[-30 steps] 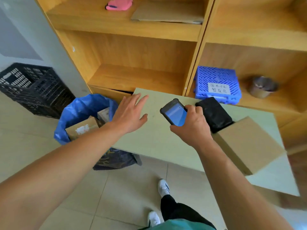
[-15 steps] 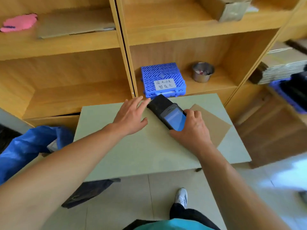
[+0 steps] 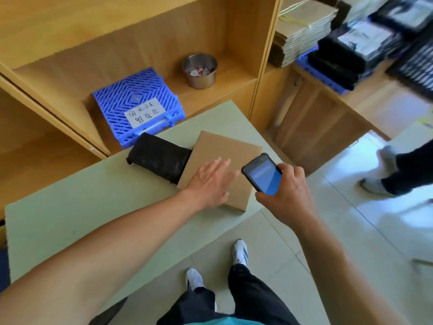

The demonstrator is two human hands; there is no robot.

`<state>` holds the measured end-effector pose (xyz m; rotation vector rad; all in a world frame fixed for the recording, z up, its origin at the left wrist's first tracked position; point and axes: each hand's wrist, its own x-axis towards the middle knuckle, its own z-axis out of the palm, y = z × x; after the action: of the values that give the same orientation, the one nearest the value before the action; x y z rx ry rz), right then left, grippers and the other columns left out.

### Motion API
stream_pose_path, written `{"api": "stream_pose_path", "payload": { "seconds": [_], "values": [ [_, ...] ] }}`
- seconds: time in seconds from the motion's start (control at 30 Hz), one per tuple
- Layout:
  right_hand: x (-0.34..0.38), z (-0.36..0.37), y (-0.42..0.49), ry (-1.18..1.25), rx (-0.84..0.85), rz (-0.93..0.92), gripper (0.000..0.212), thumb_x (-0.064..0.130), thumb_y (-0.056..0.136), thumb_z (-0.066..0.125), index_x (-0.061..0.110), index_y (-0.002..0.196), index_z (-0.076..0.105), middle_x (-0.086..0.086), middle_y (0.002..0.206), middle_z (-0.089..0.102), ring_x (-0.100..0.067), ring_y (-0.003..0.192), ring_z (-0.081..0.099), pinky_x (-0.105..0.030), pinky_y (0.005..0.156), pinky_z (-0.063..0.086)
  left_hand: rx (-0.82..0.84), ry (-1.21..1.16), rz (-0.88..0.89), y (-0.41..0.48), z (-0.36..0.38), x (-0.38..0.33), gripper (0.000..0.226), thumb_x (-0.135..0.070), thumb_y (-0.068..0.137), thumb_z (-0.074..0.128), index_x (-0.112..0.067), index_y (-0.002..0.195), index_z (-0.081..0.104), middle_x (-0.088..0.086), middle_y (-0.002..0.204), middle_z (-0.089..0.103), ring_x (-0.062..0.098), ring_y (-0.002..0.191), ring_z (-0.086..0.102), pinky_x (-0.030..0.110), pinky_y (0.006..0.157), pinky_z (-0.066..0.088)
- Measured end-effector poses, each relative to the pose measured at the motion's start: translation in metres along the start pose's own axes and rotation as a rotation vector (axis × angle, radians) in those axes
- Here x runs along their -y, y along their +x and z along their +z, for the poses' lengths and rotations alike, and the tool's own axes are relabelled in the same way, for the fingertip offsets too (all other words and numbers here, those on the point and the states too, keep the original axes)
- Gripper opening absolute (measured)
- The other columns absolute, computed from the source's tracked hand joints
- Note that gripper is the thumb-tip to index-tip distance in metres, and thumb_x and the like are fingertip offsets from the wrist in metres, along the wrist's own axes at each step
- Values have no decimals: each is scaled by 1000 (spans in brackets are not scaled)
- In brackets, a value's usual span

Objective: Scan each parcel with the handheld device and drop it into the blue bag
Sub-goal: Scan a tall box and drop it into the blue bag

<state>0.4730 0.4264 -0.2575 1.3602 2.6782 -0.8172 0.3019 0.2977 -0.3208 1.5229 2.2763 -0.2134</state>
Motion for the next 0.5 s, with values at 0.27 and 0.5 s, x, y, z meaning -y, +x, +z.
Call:
{"api": "stream_pose_path", "payload": {
  "seconds": [0.27,0.5],
  "values": [
    [-64,2,1,38,-20,129,80,49,70,79,23,134,40,2,114,39,-22,99,51,-39,80,52,106,226,119,66,42,-52,90,-74,88,52,-45,158,1,13,167,-26,53,151,-19,76,116,10],
    [-94,6,3,57,-21,191,79,52,70,78,23,134,41,3,113,40,-22,95,52,-37,74,49,154,455,183,65,69,-57,65,-34,95,67,-28,149,32,13,164,-35,67,145,-9,84,103,28]
  ]
}}
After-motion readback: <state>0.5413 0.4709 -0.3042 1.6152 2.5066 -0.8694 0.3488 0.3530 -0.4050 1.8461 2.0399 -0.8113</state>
